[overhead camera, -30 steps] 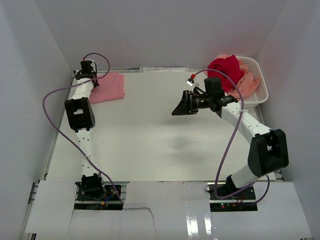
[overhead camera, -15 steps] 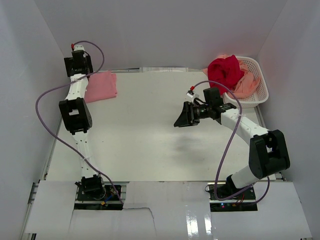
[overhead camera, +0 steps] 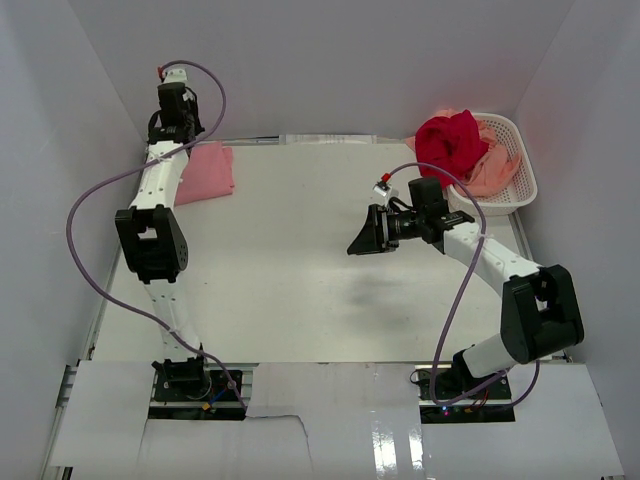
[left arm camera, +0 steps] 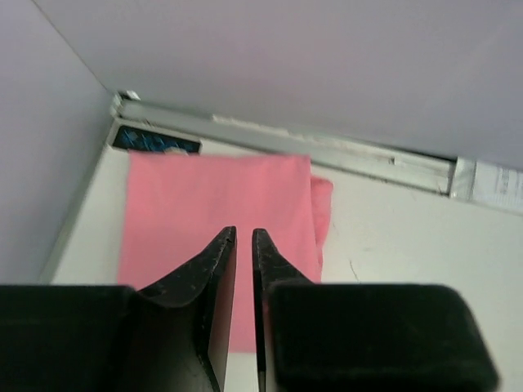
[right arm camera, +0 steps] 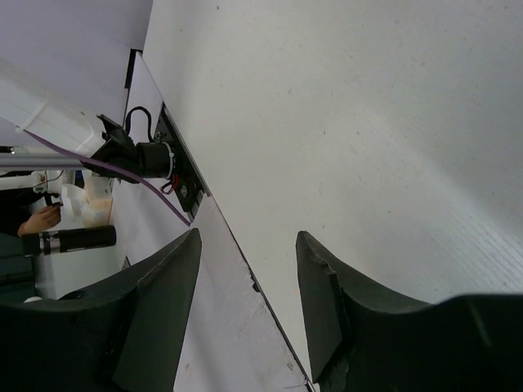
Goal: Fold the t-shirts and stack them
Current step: Put the neatly folded tshirt into the corner of the board with the left arm
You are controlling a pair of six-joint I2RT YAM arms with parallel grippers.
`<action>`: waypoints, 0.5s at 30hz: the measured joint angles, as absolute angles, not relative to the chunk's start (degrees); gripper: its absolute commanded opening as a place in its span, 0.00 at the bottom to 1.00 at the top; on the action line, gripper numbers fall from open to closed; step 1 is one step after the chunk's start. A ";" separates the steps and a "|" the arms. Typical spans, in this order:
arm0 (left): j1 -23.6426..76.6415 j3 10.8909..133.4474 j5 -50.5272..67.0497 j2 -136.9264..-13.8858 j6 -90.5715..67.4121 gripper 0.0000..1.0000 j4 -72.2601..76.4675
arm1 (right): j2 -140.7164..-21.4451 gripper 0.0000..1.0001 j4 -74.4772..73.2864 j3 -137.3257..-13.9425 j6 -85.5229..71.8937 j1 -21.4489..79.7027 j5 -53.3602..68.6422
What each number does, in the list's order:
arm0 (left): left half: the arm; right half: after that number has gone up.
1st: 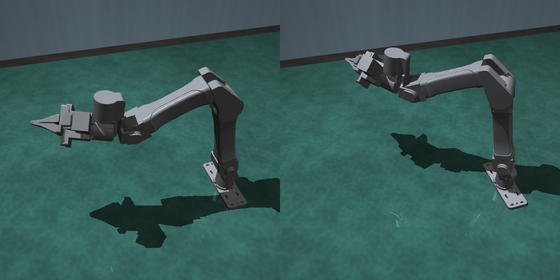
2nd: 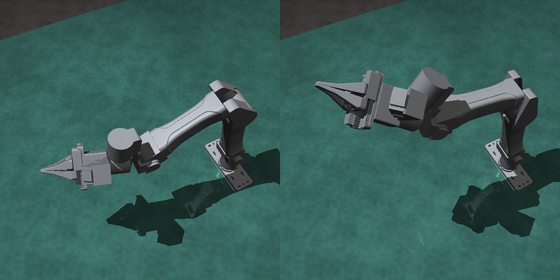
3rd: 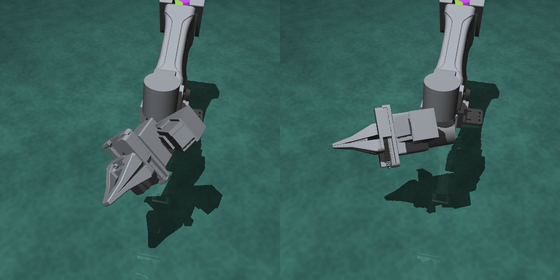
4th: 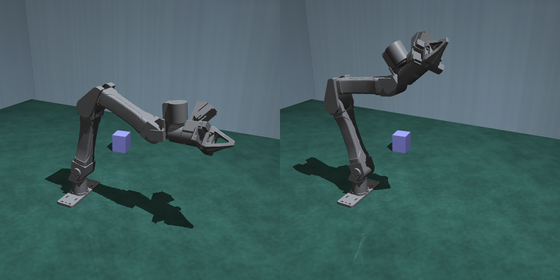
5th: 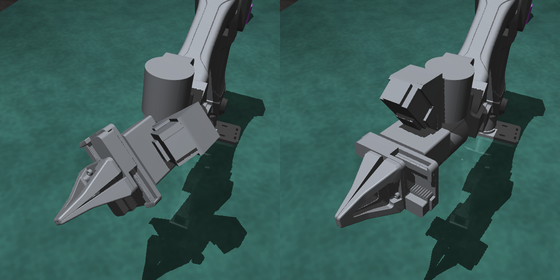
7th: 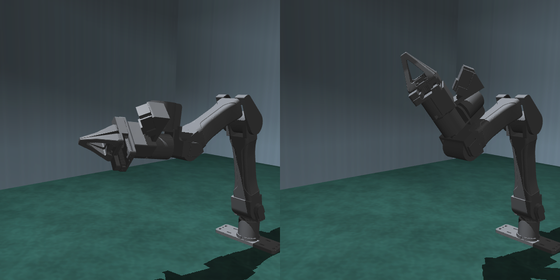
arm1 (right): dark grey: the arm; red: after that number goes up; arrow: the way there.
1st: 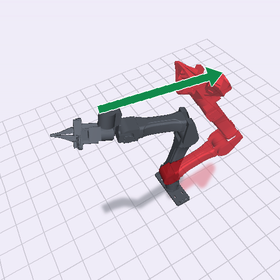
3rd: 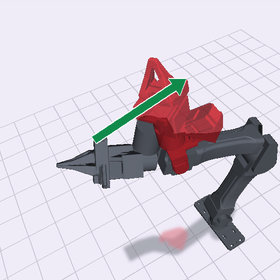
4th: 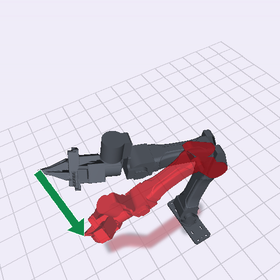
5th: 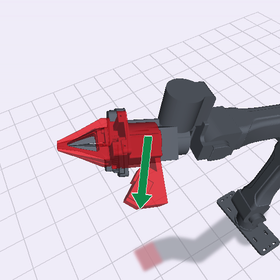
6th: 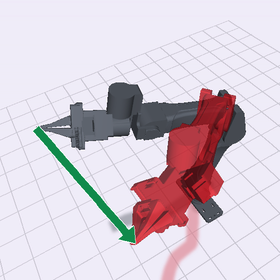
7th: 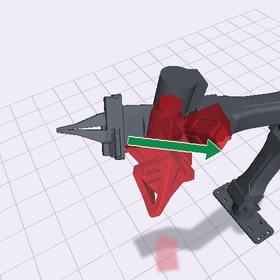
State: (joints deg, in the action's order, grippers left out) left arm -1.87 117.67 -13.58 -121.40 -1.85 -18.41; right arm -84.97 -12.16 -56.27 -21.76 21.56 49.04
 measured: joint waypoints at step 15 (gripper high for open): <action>-3.66 114.39 -4.21 -130.67 -18.74 0.25 -33.32 | -80.95 0.57 -7.79 -51.77 -23.99 21.93 49.50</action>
